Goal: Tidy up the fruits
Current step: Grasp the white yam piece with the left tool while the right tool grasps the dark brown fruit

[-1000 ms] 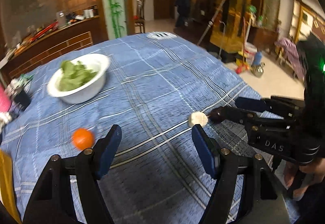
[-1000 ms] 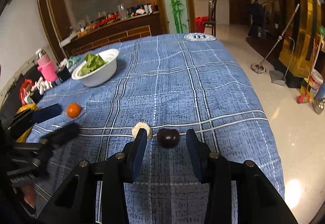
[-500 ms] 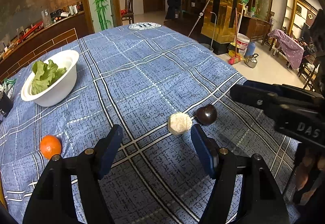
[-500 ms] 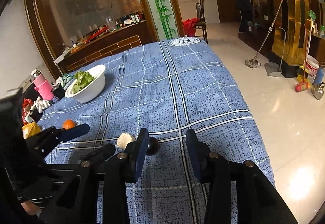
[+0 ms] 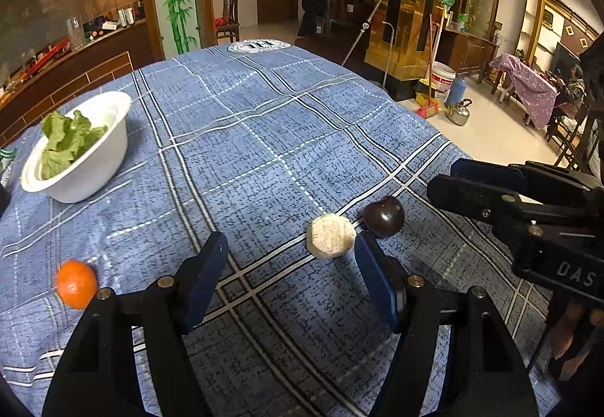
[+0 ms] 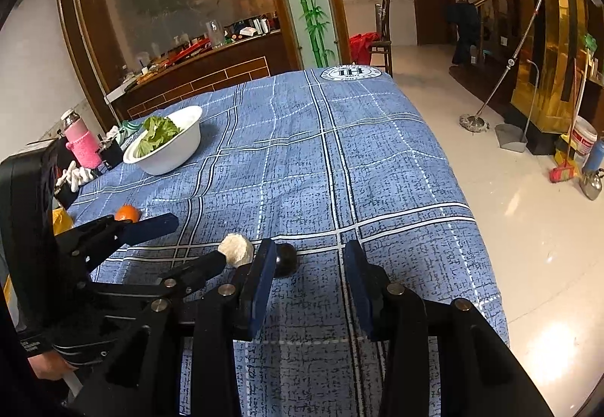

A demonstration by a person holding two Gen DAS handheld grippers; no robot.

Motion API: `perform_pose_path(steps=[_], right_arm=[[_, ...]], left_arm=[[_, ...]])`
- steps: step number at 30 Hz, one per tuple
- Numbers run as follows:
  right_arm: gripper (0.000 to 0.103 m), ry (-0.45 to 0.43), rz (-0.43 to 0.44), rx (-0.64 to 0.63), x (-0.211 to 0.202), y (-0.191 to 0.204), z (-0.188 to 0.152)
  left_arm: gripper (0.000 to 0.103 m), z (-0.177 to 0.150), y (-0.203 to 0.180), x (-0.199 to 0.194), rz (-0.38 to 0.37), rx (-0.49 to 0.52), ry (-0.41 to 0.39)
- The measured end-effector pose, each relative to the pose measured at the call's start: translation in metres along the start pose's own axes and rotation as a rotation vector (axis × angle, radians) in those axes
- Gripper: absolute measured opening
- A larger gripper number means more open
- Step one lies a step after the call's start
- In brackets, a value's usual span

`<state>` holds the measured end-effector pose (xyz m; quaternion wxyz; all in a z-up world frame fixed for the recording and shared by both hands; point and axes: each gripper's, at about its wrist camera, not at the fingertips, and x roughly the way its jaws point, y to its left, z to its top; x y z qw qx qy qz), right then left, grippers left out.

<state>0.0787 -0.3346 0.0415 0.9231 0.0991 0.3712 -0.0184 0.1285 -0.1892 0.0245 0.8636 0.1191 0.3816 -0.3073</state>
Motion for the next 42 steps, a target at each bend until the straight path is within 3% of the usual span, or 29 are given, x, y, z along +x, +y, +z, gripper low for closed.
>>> perform_pose_path(steps=[2, 4, 10, 36, 42], right_arm=[[0.040, -0.002, -0.003, 0.008, 0.000, -0.002, 0.000], [0.040, -0.003, -0.005, 0.014, 0.000, -0.004, 0.000], [0.040, -0.003, 0.001, 0.008, 0.000, -0.002, 0.001], [0.039, -0.002, 0.013, 0.014, 0.001, -0.004, 0.001], [0.039, 0.004, 0.013, 0.009, 0.002, 0.000, 0.000]], left_arm=[[0.066, 0.001, -0.002, 0.005, -0.015, 0.005, 0.012], [0.053, 0.003, -0.005, 0.009, -0.023, 0.017, 0.031], [0.053, 0.007, -0.013, 0.014, -0.039, 0.067, 0.053], [0.053, 0.005, -0.004, 0.017, -0.062, 0.024, 0.057], [0.046, 0.005, -0.005, 0.017, -0.077, 0.024, 0.058]])
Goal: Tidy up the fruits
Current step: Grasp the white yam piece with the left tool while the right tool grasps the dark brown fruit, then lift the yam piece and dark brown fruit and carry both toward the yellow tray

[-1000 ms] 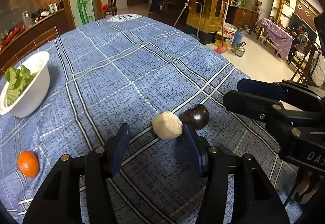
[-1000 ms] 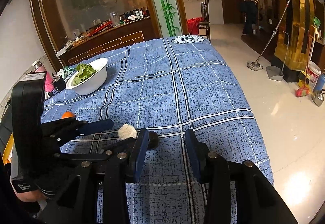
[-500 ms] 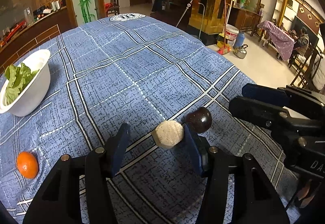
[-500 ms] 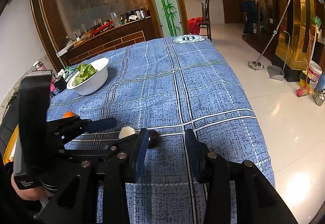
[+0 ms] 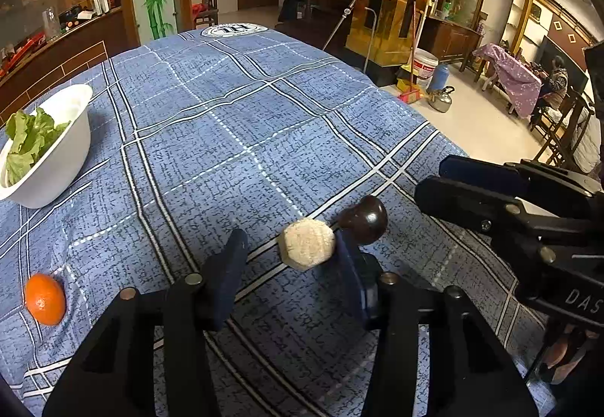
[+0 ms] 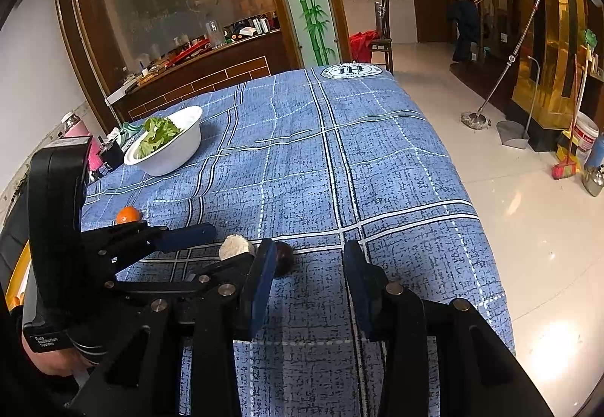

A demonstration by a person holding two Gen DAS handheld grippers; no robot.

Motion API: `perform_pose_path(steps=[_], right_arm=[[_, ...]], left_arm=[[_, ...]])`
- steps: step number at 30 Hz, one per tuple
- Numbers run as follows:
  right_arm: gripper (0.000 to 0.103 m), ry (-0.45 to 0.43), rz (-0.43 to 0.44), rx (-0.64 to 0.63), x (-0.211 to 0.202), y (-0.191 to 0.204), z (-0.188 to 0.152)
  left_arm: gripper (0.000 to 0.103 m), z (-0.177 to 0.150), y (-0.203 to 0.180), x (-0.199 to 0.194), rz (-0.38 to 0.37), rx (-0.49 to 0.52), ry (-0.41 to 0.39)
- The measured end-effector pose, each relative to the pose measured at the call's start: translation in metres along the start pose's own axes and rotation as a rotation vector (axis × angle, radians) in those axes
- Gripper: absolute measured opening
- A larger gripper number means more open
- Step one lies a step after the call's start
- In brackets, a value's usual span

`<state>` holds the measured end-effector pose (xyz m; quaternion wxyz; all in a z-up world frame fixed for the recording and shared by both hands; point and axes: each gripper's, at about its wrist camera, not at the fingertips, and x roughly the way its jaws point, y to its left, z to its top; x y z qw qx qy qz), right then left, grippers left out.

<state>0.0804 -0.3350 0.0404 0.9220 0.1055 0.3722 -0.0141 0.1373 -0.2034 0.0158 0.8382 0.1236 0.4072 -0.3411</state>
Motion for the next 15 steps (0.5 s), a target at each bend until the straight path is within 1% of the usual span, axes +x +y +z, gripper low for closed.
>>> perform_pose_path(steps=[5, 15], right_arm=[[0.039, -0.004, -0.002, -0.005, -0.0004, 0.0010, 0.0004], [0.039, 0.004, -0.002, -0.028, 0.0026, 0.0054, -0.0010]], left_arm=[[0.046, 0.0002, 0.0063, 0.0007, -0.007, -0.028, 0.004], [0.046, 0.0002, 0.0028, -0.0005, 0.011, -0.018, -0.002]])
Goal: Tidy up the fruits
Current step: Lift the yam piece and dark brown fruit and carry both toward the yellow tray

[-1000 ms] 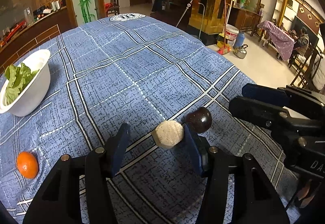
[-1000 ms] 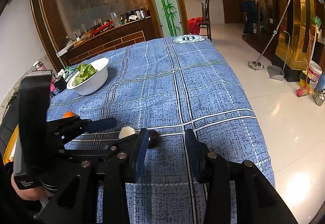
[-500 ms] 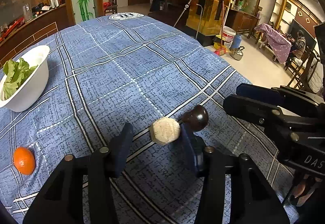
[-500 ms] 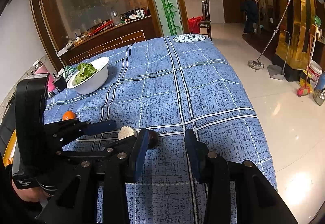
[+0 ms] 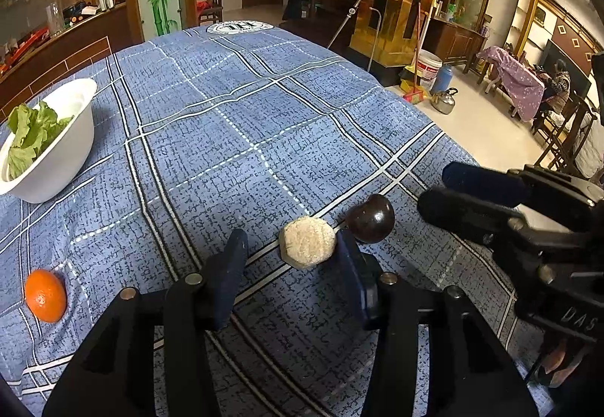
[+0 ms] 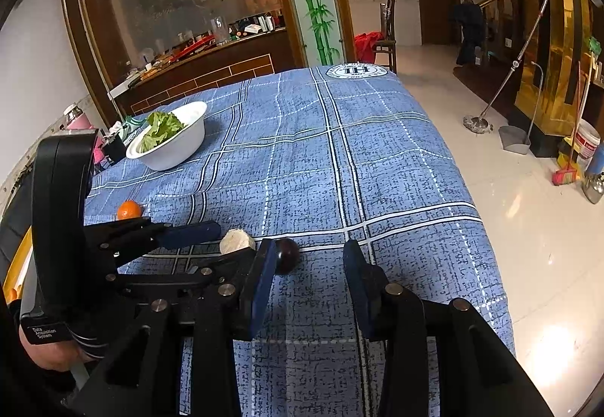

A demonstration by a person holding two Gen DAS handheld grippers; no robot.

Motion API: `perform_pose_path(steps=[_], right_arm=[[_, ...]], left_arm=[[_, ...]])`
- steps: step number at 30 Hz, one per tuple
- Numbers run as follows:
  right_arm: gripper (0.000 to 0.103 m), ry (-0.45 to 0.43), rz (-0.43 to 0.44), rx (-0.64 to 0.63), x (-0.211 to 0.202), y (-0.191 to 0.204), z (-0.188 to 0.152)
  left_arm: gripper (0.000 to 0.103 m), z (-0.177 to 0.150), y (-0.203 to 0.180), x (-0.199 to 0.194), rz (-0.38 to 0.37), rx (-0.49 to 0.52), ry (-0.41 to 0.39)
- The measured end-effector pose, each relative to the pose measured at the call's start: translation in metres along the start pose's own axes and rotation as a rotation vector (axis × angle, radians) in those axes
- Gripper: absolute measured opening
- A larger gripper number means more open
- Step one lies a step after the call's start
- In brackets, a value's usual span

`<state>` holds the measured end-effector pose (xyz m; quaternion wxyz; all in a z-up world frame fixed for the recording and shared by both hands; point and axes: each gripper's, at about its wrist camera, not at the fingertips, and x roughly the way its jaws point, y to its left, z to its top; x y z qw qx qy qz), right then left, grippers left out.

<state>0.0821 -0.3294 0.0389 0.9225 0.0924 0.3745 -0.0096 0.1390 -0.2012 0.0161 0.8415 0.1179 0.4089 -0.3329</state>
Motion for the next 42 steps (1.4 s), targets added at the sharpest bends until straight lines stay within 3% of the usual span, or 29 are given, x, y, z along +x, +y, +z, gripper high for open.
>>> perform_pose_path(steps=[3, 6, 11, 17, 21, 42], right_arm=[[0.039, 0.024, 0.001, -0.012, 0.008, 0.005, -0.001], [0.038, 0.051, 0.016, -0.025, 0.015, 0.010, -0.001], [0.036, 0.090, 0.016, -0.058, 0.031, 0.016, 0.001], [0.032, 0.096, 0.024, -0.079, 0.037, 0.021, 0.004], [0.032, 0.131, 0.038, -0.091, 0.047, 0.022, 0.006], [0.027, 0.124, 0.020, -0.118, 0.052, 0.024, 0.008]], left_arm=[[0.045, 0.001, 0.001, 0.000, 0.004, -0.004, -0.004], [0.037, 0.000, 0.005, 0.001, -0.001, -0.016, 0.003], [0.036, -0.001, 0.011, -0.001, 0.000, -0.033, 0.003], [0.028, -0.002, 0.015, -0.001, -0.004, -0.052, 0.001], [0.028, -0.003, 0.017, -0.002, 0.005, -0.052, 0.003], [0.026, -0.002, 0.014, 0.000, 0.025, -0.045, 0.003]])
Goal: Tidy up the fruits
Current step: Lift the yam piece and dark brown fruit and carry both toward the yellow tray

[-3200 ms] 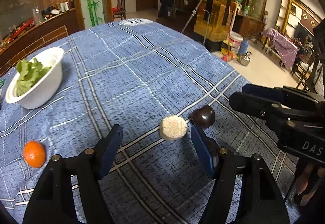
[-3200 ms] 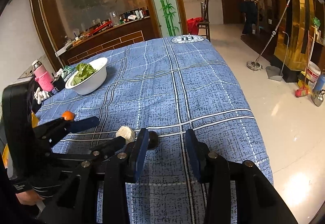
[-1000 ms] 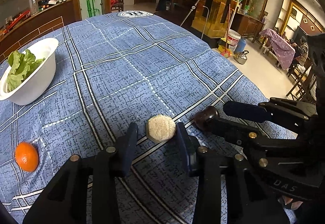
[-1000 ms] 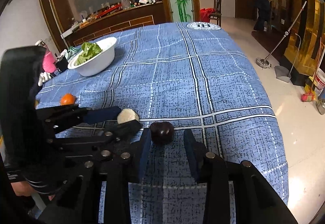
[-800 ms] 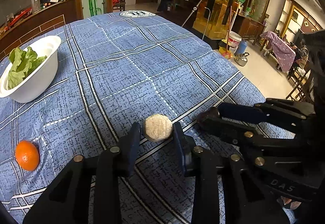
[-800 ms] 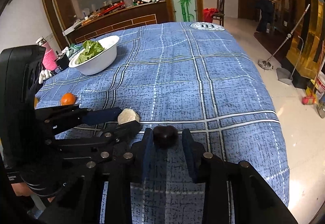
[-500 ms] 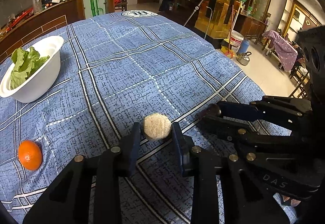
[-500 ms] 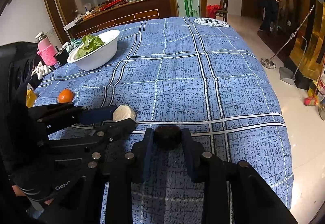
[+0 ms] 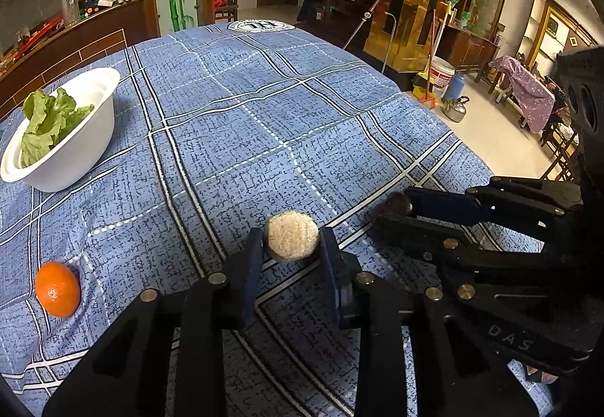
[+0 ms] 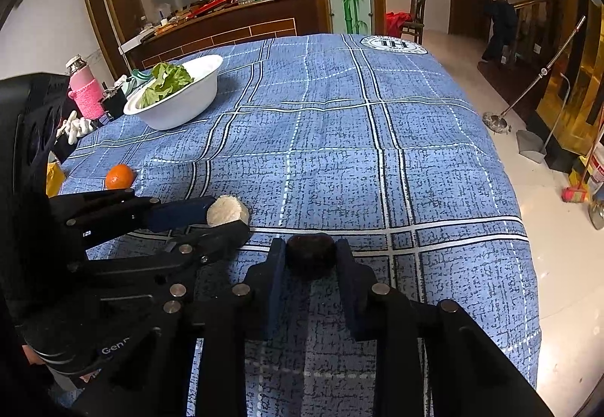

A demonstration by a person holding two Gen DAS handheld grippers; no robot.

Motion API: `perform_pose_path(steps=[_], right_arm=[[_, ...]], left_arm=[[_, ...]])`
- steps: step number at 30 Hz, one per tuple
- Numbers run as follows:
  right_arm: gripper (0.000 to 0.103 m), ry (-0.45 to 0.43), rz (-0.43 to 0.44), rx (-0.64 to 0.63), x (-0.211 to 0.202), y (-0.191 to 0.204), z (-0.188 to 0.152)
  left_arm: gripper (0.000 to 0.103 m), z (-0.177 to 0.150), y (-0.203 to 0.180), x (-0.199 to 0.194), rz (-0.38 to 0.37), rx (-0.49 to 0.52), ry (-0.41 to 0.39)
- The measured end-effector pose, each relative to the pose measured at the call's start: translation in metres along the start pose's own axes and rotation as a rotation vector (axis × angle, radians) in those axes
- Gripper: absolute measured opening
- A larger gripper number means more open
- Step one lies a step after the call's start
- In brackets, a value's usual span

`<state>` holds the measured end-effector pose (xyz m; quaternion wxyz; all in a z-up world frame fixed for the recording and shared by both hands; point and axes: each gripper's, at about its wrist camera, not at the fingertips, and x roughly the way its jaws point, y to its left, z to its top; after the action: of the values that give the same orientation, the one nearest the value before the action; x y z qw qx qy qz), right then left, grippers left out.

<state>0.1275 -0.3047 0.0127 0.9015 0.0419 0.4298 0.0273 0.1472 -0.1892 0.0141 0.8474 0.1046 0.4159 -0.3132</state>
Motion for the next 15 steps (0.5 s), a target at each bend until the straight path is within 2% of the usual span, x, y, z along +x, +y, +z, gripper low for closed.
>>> perform_pose_path(steps=[15], right_arm=[[0.027, -0.015, -0.007, -0.012, -0.0004, 0.0008, -0.0018]], left_arm=[[0.026, 0.0029, 0.0060, -0.0027, 0.003, -0.027, -0.020]])
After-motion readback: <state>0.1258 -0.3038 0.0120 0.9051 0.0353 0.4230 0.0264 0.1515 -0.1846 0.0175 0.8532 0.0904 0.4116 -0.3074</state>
